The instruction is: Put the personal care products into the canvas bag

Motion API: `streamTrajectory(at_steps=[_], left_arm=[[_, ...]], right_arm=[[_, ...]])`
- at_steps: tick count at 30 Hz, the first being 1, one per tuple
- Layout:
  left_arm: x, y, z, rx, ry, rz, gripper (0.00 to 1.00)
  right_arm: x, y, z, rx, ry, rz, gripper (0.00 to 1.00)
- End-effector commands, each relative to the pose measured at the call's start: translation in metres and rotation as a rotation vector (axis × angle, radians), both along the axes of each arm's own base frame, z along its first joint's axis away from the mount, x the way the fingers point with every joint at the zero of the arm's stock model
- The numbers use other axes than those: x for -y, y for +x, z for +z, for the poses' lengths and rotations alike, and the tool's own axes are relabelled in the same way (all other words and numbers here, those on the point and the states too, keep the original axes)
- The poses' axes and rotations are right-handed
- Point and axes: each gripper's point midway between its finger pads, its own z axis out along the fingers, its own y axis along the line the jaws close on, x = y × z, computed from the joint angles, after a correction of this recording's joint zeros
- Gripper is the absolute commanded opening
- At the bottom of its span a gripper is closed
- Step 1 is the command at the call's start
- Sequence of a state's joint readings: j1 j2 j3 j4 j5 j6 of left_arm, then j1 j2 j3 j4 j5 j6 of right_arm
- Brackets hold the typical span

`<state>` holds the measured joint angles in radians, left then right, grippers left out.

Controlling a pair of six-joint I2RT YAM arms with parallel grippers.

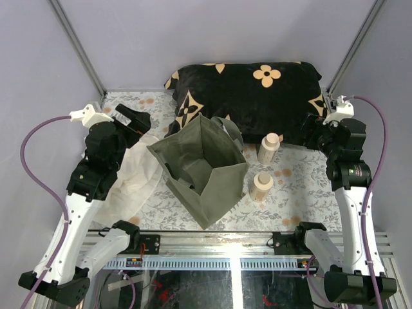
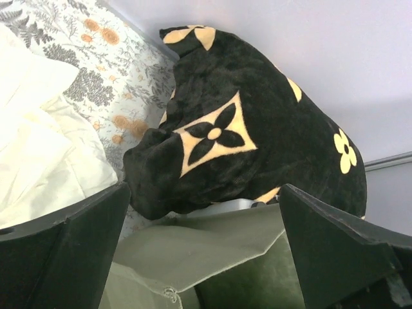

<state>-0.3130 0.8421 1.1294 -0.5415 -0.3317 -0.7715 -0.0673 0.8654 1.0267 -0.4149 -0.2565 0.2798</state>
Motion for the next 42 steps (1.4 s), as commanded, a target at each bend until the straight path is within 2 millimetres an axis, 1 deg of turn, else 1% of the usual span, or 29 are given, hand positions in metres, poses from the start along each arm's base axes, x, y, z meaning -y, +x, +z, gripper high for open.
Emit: streamTrajectory(at_steps=[1, 3, 4, 5, 7, 9, 10, 12, 14, 17, 18, 19, 20, 22, 23, 24, 26, 30, 33, 35, 37, 40, 42], left_arm=[[0.001, 0.004, 0.042, 0.149, 0.058, -0.036, 1.0], [0.007, 0.006, 0.043, 0.178, 0.17, -0.108, 1.0], [0.011, 0.008, 0.04, 0.179, 0.229, -0.147, 1.0], [0.014, 0.01, 0.036, 0.164, 0.25, -0.169, 1.0], [0.015, 0.016, 0.022, 0.073, 0.27, -0.18, 1.0], [0.016, 0.023, 0.001, -0.065, 0.292, -0.184, 1.0], [0.016, 0.029, -0.014, -0.145, 0.309, -0.186, 1.0], [0.009, 0.031, -0.034, -0.276, 0.342, -0.151, 1.0], [-0.002, 0.033, -0.045, -0.347, 0.362, -0.09, 1.0], [-0.015, 0.03, -0.052, -0.361, 0.36, -0.011, 1.0], [-0.018, 0.027, -0.057, -0.36, 0.369, -0.001, 1.0], [-0.021, 0.025, -0.059, -0.348, 0.371, 0.01, 1.0], [-0.023, 0.022, -0.059, -0.331, 0.378, 0.012, 1.0], [-0.02, 0.021, -0.058, -0.272, 0.371, -0.012, 1.0], [-0.024, 0.019, -0.058, -0.256, 0.33, 0.034, 1.0], [-0.026, 0.018, -0.056, -0.224, 0.306, 0.055, 1.0], [-0.019, 0.018, -0.049, -0.156, 0.295, 0.018, 1.0], [-0.01, 0.025, -0.043, -0.124, 0.278, -0.018, 1.0], [0.011, 0.031, -0.03, -0.083, 0.286, -0.141, 1.0], [0.019, 0.034, -0.018, -0.053, 0.293, -0.188, 1.0], [0.028, 0.034, -0.005, -0.014, 0.31, -0.246, 1.0], [0.046, 0.03, 0.009, 0.047, 0.303, -0.35, 1.0], [0.057, 0.025, 0.015, 0.085, 0.295, -0.411, 1.0]], right_arm=[[-0.012, 0.01, 0.023, 0.062, 0.055, 0.05, 0.99], [-0.02, 0.013, 0.026, 0.061, 0.06, 0.103, 0.99], [-0.023, 0.014, 0.027, 0.054, 0.063, 0.126, 0.99], [-0.025, 0.015, 0.028, 0.044, 0.066, 0.135, 0.99], [-0.025, 0.016, 0.028, 0.012, 0.063, 0.14, 0.99], [-0.023, 0.018, 0.026, -0.014, 0.042, 0.145, 0.99], [-0.023, 0.018, 0.026, -0.016, 0.034, 0.146, 0.99], [-0.022, 0.019, 0.026, -0.012, 0.024, 0.147, 0.99], [-0.022, 0.02, 0.026, -0.006, 0.02, 0.148, 0.99], [-0.021, 0.021, 0.023, -0.007, 0.021, 0.146, 0.99], [-0.022, 0.022, 0.022, -0.004, 0.021, 0.148, 0.99], [-0.022, 0.023, 0.022, -0.002, 0.022, 0.153, 0.99], [-0.023, 0.023, 0.021, -0.003, 0.025, 0.161, 0.99], [-0.027, 0.026, 0.016, -0.02, 0.035, 0.18, 0.99], [-0.028, 0.028, 0.012, -0.034, 0.042, 0.186, 0.99], [-0.028, 0.03, 0.007, -0.055, 0.051, 0.188, 0.99], [-0.03, 0.034, -0.007, -0.106, 0.069, 0.195, 0.99], [-0.03, 0.045, -0.033, -0.214, 0.055, 0.18, 0.99], [-0.032, 0.053, -0.049, -0.291, -0.012, 0.163, 0.99], [-0.039, 0.059, -0.059, -0.337, -0.062, 0.169, 0.99], [-0.049, 0.063, -0.069, -0.375, -0.07, 0.193, 0.99], [-0.062, 0.068, -0.085, -0.419, -0.082, 0.21, 0.99], [-0.065, 0.07, -0.095, -0.446, -0.106, 0.202, 0.99]])
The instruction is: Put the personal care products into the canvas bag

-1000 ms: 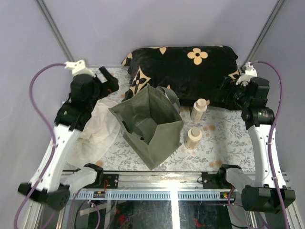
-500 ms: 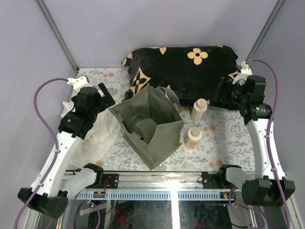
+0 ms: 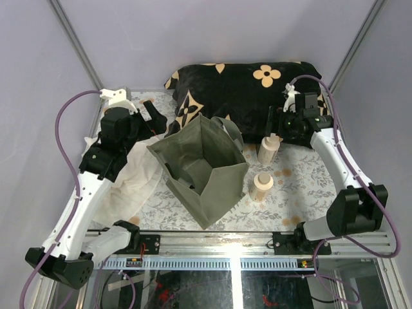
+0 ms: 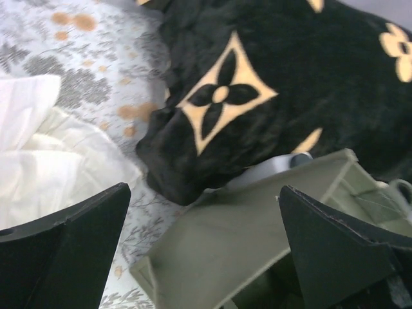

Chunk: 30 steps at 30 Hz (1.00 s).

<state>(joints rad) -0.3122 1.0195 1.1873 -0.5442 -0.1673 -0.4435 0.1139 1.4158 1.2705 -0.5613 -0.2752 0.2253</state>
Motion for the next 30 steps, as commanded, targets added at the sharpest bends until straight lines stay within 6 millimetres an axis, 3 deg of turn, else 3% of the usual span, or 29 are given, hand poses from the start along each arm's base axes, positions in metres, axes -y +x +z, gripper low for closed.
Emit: streamTrajectory(at_steps=[1, 6, 16, 27, 30], left_arm=[[0.033, -0.006, 0.052, 0.183, -0.05, -0.211, 1.0], [0.058, -0.021, 0.053, 0.233, -0.07, -0.374, 1.0], [0.078, -0.005, -0.007, 0.137, 0.227, -0.388, 1.0], [0.073, 0.013, -0.045, 0.074, 0.379, -0.349, 0.99], [0.071, 0.015, -0.048, 0.063, 0.385, -0.331, 0.8]], right_arm=[[-0.002, 0.008, -0.005, -0.013, -0.078, -0.01, 0.99], [0.006, 0.008, -0.027, -0.079, -0.163, -0.046, 0.99], [0.011, 0.01, -0.057, -0.135, -0.252, -0.062, 0.99], [0.01, 0.015, -0.084, -0.155, -0.313, -0.04, 1.0], [0.008, 0.015, -0.088, -0.151, -0.308, -0.026, 0.87]])
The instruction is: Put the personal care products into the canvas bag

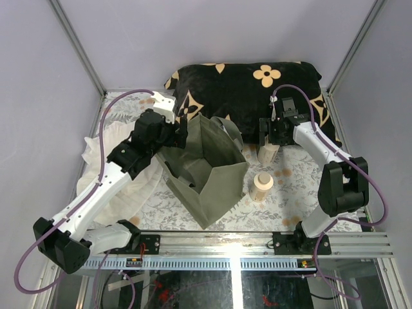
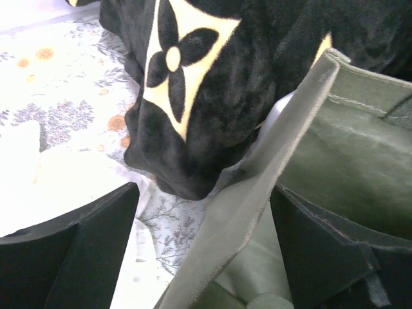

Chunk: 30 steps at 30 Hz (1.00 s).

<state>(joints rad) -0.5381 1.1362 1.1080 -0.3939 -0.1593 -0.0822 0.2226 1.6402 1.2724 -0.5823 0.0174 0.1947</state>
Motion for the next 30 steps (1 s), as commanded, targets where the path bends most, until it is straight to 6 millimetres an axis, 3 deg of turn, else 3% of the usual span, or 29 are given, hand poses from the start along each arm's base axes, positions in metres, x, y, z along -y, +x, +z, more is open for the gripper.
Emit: streamTrajectory(at_steps=[1, 4, 7, 9, 12, 17, 23, 28, 30], left_arm=[[-0.005, 0.011, -0.002, 0.034, 0.035, 0.044, 0.72], [-0.006, 0.015, -0.005, 0.012, 0.046, 0.065, 0.51], [-0.009, 0.017, -0.011, -0.031, 0.09, 0.081, 0.26], [-0.014, 0.017, -0.01, -0.051, 0.123, 0.094, 0.2], [-0.017, 0.013, -0.01, -0.069, 0.152, 0.087, 0.14], [-0.025, 0.005, -0.011, -0.069, 0.208, 0.062, 0.04], [-0.027, 0.004, -0.01, -0.063, 0.209, 0.061, 0.0], [-0.025, 0.005, 0.002, 0.011, 0.161, 0.057, 0.0], [-0.025, 0.006, 0.006, 0.029, 0.148, 0.066, 0.0]], right_arm=[[-0.003, 0.007, -0.001, 0.034, -0.015, 0.03, 0.83], [-0.006, 0.005, -0.006, 0.015, -0.004, 0.05, 0.65], [-0.009, 0.003, -0.017, -0.027, 0.001, 0.067, 0.41], [-0.009, 0.002, -0.018, -0.038, -0.001, 0.07, 0.2], [-0.008, 0.0, -0.016, -0.044, -0.011, 0.08, 0.01], [-0.011, 0.004, 0.002, -0.021, -0.009, 0.122, 0.0], [-0.019, 0.016, 0.05, 0.055, 0.001, 0.174, 0.0], [-0.031, 0.025, 0.129, 0.216, 0.048, 0.205, 0.0], [-0.037, 0.029, 0.171, 0.304, 0.062, 0.224, 0.0]])
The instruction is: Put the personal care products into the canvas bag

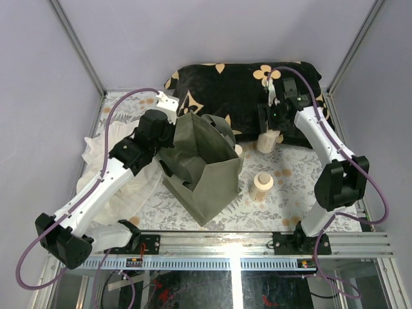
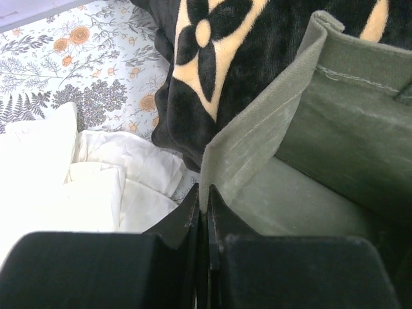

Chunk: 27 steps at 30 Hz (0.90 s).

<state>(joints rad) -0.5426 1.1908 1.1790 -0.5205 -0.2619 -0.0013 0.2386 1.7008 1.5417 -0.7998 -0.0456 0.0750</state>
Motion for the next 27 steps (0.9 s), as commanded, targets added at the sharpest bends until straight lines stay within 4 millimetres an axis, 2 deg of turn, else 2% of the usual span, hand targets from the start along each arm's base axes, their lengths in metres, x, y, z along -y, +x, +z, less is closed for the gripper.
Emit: streamTrajectory(at_steps=[1, 7, 12, 15, 19, 27], left_arm=[[-0.006, 0.004, 0.015, 0.078, -0.013, 0.019, 0.0], [0.0, 0.011, 0.0, 0.068, -0.034, 0.029, 0.0], [0.003, 0.013, 0.002, 0.099, -0.072, 0.027, 0.0], [0.005, 0.013, 0.0, 0.097, -0.08, 0.022, 0.0], [0.01, 0.013, 0.002, 0.107, -0.104, 0.007, 0.0], [0.019, 0.014, 0.002, 0.1, -0.136, -0.021, 0.0]], right_arm=[[-0.027, 0.017, 0.137, 0.334, 0.103, 0.092, 0.0], [-0.067, 0.002, 0.238, 0.556, 0.235, 0.239, 0.0], [-0.103, -0.021, 0.297, 0.681, 0.353, 0.363, 0.0], [-0.127, -0.037, 0.319, 0.715, 0.441, 0.445, 0.0], [-0.155, -0.06, 0.337, 0.728, 0.538, 0.541, 0.0], [-0.207, -0.095, 0.343, 0.71, 0.642, 0.695, 0.0]])
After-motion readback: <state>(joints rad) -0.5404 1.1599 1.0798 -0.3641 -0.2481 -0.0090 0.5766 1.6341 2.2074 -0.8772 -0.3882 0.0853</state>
